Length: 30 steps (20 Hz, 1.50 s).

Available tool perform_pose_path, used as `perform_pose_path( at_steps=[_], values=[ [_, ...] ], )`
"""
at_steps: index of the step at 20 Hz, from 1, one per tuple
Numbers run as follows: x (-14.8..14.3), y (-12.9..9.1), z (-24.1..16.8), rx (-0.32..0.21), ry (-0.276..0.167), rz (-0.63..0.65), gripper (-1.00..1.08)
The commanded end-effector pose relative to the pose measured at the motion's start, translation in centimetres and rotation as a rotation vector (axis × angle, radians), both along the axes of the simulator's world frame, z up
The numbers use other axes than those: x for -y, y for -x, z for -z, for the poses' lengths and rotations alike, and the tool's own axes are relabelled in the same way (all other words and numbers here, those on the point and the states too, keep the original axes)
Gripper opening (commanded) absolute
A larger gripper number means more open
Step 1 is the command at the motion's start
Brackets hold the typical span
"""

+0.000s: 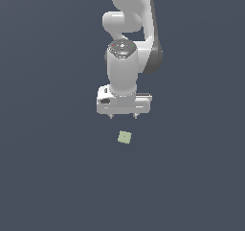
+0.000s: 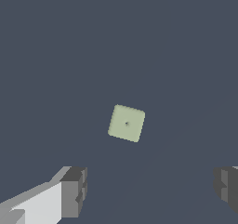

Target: Pick up the object and move it to a goal position.

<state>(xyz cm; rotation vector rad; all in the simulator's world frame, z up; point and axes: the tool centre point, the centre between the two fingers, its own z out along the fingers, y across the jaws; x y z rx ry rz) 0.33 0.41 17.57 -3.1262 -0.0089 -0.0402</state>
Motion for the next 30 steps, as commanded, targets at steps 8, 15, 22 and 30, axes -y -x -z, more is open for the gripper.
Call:
perform_pose_path(
  at_steps=[8,15,22,30],
  values=[
    [-2.2,-0.5,-1.0,0.015,-0.025,0.008,1.00],
    [-2.5,-0.6,-1.0,0.017,-0.029,0.012,1.00],
    [-2.2,-1.0,1.3,0.007,-0.024,0.059,1.00],
    [-1.4,-1.5,7.4,-0.014,-0.007,0.173,1.00]
  ],
)
